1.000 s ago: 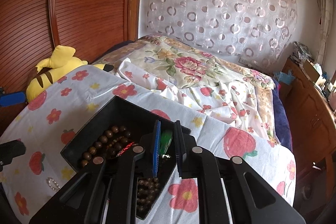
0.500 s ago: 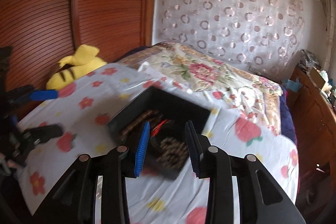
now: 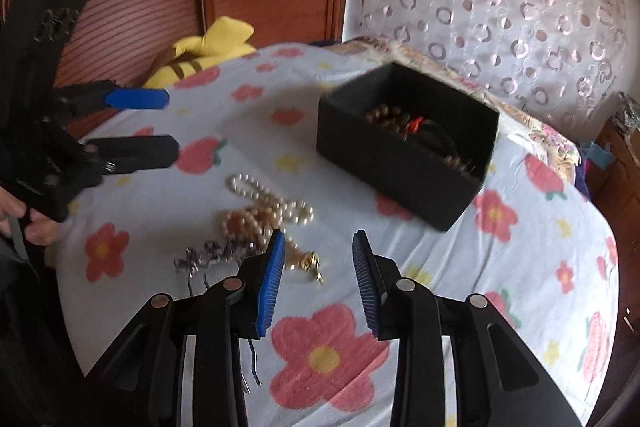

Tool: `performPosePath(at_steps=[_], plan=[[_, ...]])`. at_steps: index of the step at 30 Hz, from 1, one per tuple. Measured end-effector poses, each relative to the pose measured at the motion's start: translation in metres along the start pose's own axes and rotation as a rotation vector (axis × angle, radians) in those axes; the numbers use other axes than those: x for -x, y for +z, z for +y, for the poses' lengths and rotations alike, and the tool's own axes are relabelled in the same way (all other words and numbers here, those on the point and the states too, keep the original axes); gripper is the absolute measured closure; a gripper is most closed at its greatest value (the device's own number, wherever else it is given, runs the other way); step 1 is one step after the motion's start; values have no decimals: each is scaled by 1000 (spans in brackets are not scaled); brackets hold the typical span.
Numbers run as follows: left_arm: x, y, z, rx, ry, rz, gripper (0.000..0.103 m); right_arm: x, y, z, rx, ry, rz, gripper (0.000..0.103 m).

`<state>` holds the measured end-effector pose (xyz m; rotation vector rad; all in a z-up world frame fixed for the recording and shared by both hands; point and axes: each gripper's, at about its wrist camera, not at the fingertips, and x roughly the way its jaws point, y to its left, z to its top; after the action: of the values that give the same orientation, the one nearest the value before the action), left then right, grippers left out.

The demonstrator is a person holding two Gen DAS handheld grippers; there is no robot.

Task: Organize jewelry
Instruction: 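Withdraw both open tools from the box back to the jewelry pile, then grasp the purple-flower hair comb with the left tool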

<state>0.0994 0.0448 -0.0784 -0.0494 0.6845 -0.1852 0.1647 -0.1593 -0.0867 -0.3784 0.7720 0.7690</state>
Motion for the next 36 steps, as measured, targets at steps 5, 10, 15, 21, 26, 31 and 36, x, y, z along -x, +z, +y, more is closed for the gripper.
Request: performPosePath(at_steps=[5,10,15,21,26,31,36], plan=[[6,-11,-3,-5,-13,14,8,-10,-3,-1,-3,16,41,75],[6,-17,-1,0,-18,37,8,-13,-6,-1,11,21,57,100],[3,-21,-8,-2,-28,63,8,5,-10,-9,-24,22,9,100],[-1,-25,-25,-35,-63,91,8,29,-26,-17,-84,10,-46,100],[-2,-26,-39,-42,-97,95,8,45,-46,-21,-141,-5,-82,100],[-8,-25,-48,-50,-143,123,26,50,-60,-25,-165,-19,-93,100],[-24,-24,-54,-54,-174,180,53,50,-65,-28,-190,-19,-101,100]])
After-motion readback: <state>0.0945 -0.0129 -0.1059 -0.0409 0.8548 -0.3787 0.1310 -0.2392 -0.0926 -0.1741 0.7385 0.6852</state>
